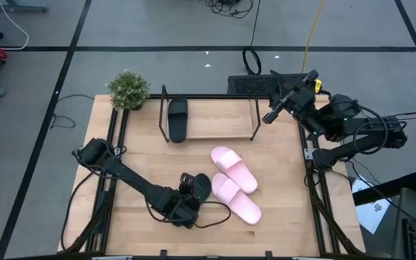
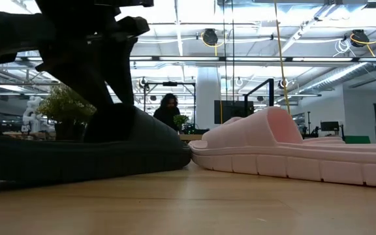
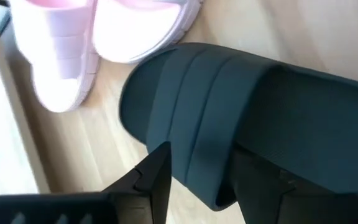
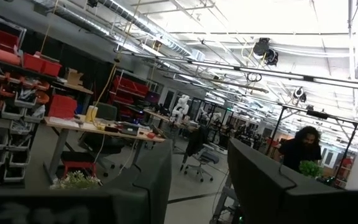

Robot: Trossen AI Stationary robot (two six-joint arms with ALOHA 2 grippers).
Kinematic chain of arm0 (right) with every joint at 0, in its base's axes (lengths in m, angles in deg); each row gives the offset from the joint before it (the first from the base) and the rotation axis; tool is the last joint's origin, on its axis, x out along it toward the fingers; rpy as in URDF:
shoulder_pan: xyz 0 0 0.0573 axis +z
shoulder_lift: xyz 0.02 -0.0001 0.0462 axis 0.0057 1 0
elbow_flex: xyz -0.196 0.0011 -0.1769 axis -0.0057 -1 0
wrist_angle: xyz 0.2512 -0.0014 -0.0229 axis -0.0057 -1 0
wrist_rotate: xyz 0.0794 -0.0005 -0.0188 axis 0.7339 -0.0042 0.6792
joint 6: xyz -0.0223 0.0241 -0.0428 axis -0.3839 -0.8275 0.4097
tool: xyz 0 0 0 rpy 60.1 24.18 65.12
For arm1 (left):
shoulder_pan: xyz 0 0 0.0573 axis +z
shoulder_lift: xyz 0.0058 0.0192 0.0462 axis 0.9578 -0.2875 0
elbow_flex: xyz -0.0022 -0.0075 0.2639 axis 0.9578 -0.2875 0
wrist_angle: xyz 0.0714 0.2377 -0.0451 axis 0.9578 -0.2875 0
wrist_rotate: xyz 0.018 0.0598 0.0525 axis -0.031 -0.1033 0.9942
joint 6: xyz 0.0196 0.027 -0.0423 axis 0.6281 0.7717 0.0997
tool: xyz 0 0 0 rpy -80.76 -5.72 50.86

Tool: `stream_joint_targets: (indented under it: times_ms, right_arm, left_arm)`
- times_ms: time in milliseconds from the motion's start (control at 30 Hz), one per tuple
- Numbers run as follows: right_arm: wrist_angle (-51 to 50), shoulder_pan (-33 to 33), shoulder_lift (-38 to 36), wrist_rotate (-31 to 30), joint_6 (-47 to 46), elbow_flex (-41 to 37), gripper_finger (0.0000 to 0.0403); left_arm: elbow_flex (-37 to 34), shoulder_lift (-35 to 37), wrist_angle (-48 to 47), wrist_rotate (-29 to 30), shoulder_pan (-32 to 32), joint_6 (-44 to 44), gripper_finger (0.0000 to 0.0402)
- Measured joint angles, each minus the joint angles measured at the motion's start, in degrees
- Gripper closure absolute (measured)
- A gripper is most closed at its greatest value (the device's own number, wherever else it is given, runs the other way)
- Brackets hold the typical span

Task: Pick and place slides into the shelf
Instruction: Put the black slipper on the shelf

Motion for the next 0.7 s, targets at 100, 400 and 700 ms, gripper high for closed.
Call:
stream_joint_targets:
  times_ms: [100, 400, 700]
  right_arm:
    - [-0.54, 0.0, 0.0, 0.0, -1.39, 0.0, 0.0257]
    - [-0.58, 0.0, 0.0, 0.0, -1.49, 0.0, 0.0257]
    - [-0.56, 0.0, 0.0, 0.0, -1.49, 0.0, 0.0257]
  left_arm:
    - [0.0, 0.0, 0.05, 0.03, 0.07, -0.09, 0.025]
    - [-3.69, 0.04, 3.16, -1.24, 0.27, -1.44, 0.025]
    - [-4.07, 0.13, 3.53, 2.63, 0.61, -1.62, 0.0251]
